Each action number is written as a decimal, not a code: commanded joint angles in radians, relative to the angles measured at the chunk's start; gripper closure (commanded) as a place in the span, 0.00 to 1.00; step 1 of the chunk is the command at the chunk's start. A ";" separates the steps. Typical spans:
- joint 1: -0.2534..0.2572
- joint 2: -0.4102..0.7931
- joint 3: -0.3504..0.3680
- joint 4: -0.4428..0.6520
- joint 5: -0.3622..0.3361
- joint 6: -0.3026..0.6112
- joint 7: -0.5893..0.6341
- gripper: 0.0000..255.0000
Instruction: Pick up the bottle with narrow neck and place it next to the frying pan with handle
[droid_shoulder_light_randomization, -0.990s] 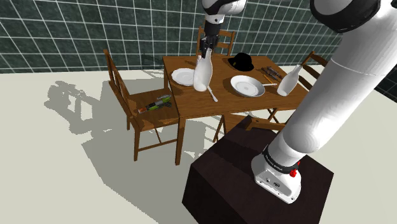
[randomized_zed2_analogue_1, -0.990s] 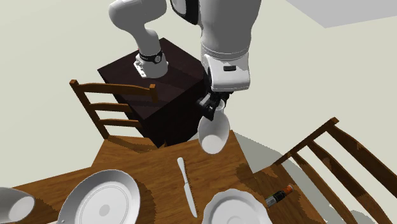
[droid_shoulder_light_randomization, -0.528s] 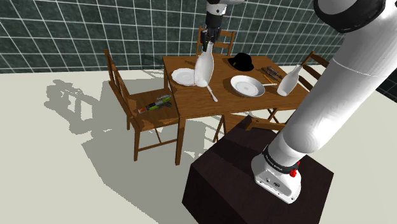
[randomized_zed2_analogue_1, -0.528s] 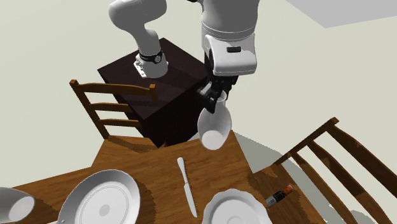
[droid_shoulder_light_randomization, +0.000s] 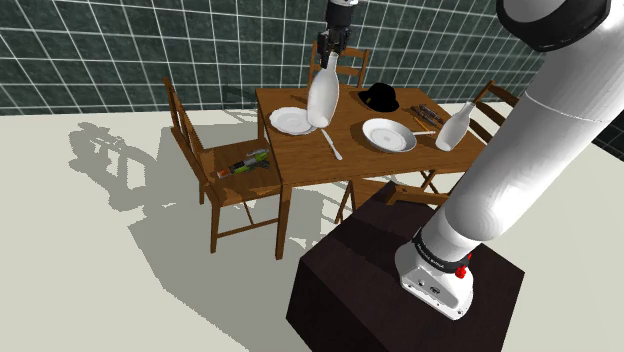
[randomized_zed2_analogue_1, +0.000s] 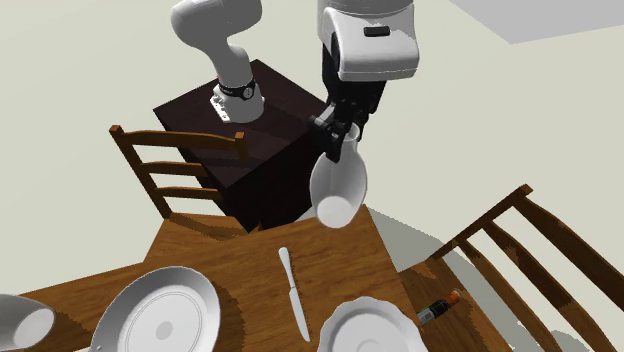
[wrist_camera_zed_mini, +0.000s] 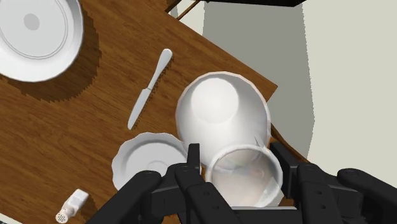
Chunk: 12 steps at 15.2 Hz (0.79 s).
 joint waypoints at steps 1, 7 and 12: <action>0.000 -0.003 0.000 0.025 0.000 -0.027 0.001 1.00; -0.001 0.000 0.000 0.109 0.000 -0.109 0.001 1.00; -0.002 0.009 -0.001 0.188 0.001 -0.179 0.001 1.00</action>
